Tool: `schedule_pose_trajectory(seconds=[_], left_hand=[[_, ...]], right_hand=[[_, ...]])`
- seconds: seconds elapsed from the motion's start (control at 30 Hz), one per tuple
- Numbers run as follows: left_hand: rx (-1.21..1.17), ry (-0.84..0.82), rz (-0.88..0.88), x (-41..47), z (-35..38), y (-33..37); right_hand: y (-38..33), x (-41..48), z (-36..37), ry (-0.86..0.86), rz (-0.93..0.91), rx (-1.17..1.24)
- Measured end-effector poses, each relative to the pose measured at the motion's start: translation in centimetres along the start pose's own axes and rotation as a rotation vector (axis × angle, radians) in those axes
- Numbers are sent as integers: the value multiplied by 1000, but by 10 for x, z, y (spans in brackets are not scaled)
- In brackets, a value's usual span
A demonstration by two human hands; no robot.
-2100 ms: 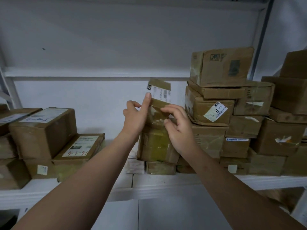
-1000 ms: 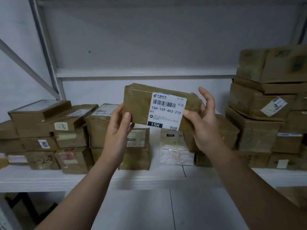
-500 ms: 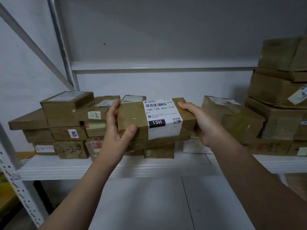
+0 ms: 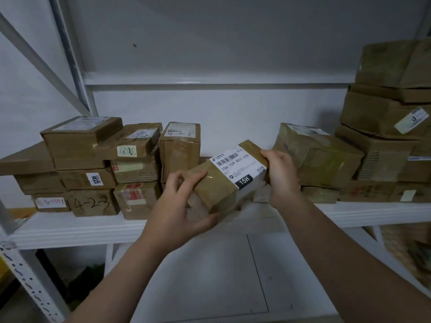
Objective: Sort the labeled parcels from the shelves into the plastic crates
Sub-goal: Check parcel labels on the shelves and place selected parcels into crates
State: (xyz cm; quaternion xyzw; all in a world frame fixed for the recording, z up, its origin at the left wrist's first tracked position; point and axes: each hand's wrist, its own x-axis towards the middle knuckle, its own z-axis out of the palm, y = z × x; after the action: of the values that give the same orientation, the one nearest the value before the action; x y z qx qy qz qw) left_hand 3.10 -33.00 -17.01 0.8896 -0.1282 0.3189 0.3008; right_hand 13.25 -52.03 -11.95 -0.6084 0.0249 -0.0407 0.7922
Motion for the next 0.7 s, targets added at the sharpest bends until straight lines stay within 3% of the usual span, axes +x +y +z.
schedule_pose_trajectory(seconds=[0.1,0.23,0.4,0.53,0.7], left_hand=[[145,105,-92,18,16,20],[269,164,-39,51,35,28],[432,58,62,78,47,27],[490,-3,23,81,48,24],[609,-43,-74,84,46,17]], right_hand=[[4,-7,7,-64,35,3],[12,-10,14,-239,24,24],[12,12,2,-391,-2,72],[11,23,4,-505,-93,56],[12,36,25,-479,-160,30]])
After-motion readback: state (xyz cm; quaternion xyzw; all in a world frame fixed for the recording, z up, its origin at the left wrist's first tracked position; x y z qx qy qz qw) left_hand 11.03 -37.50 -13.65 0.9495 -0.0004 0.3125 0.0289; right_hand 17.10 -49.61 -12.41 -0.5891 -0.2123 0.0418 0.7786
